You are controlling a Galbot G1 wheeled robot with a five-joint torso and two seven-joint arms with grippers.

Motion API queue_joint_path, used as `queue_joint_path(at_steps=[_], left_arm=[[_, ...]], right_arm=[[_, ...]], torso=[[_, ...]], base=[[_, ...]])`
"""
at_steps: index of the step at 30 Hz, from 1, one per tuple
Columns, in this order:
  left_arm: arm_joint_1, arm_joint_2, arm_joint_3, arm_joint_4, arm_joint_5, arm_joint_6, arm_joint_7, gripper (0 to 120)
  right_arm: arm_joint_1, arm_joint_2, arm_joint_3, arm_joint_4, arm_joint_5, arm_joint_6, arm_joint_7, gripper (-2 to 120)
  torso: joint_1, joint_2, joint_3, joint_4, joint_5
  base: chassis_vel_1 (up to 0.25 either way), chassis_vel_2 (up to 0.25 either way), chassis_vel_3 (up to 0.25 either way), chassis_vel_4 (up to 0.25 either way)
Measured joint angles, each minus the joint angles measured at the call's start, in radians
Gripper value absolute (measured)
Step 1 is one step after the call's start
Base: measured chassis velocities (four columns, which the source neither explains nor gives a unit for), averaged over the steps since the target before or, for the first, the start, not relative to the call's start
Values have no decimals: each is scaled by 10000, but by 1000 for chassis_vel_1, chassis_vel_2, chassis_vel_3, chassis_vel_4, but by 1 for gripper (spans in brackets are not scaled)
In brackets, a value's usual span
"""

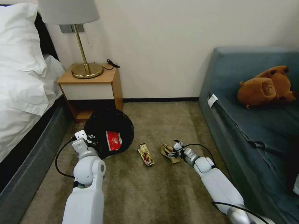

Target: Pick up the trash bin, then pick up the garbage on the floor and place it into the trash bin.

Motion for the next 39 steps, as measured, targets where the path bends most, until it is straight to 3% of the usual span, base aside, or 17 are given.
queue_joint_path(at_steps=[5, 13, 18, 19, 21, 22, 27, 30, 33, 39], left_arm=[[-1, 12, -35, -37, -19, 17, -13, 2], [18, 11, -5, -100, -17, 42, -25, 2], [31, 15, 16, -130, -11, 51, -29, 2], [31, 15, 31, -132, -10, 55, -29, 2], [31, 15, 35, -132, -8, 55, -30, 2], [30, 12, 44, -132, -2, 57, -34, 2], [2, 33, 46, -117, -2, 58, -34, 2], [-21, 52, 29, -80, -19, 58, -34, 2], [-22, 54, 28, -76, -24, 58, -34, 2], [-43, 61, 15, -23, -62, 57, -29, 2]], right_arm=[[370, 128, 238, -1103, -704, -2, -84, 100], [571, 263, 600, -2046, -735, 101, -275, 98], [569, 259, 732, -2152, -550, 196, -310, 80], [543, 242, 765, -2150, -471, 214, -305, 72], [532, 237, 776, -2148, -456, 219, -306, 70], [497, 228, 821, -2133, -431, 246, -306, 62], [409, 205, 893, -2044, -355, 315, -303, 48], [351, 198, 941, -2010, -336, 361, -285, 33], [344, 198, 947, -2007, -335, 372, -275, 28], [295, 211, 952, -1967, -325, 415, -229, 1]], torso=[[0, 0, 0, 0, -1], [0, 0, 0, -1, 1], [0, 0, 0, -1, 1], [0, 0, 0, 0, 0], [0, 0, 0, -1, 0], [0, 0, 0, -1, 1], [0, 0, 0, -1, 0], [0, 0, 0, -1, 0], [0, 0, 0, -1, 0], [0, 0, 0, -1, 0]], base=[[0, 0, 0, 0], [0, 0, 0, 0], [0, 0, 0, 0], [0, 0, 0, 0], [0, 0, 0, 0], [0, 0, 0, 0], [0, 0, 0, 0], [0, 0, 0, 0], [0, 0, 0, 0], [0, 0, 0, 0]])
